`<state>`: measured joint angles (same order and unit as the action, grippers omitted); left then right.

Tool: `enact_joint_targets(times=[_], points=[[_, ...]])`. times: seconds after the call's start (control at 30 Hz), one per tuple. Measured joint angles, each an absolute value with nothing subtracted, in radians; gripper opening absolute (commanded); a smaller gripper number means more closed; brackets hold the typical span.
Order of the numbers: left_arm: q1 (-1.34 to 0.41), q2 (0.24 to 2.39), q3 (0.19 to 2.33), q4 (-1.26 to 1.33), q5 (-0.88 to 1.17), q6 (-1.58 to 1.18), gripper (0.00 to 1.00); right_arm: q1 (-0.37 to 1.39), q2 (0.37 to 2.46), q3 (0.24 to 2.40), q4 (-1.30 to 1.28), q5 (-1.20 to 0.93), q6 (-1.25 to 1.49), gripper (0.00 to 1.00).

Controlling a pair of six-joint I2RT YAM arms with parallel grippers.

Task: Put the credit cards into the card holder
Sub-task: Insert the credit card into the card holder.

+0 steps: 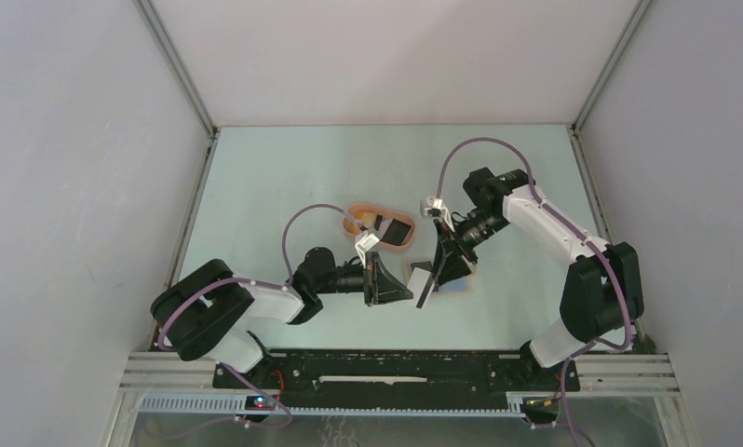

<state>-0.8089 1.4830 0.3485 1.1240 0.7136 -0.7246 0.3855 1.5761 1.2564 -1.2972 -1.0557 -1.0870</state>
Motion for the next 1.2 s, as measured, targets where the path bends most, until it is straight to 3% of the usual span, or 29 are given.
enact_joint_targets(times=[0.17,0.3,0.67,1.2], points=[[-0.809,1.479,0.296,1.137,0.647,-0.764,0.0,0.331,1.55,1.256,-1.26,-1.029,-1.04,0.58],[-0.809,1.501,0.285,1.142,0.588,-0.834,0.0,0.282,1.503,1.246,-1.161,-0.977,-0.934,0.5],[-0.809,1.623,0.401,0.911,0.505,-0.917,0.0,0.287,1.573,1.229,-0.979,-0.838,-0.702,0.01],[-0.818,1.729,0.596,0.623,0.463,-0.914,0.0,0.29,1.761,1.224,-0.92,-0.667,-0.57,0.0]])
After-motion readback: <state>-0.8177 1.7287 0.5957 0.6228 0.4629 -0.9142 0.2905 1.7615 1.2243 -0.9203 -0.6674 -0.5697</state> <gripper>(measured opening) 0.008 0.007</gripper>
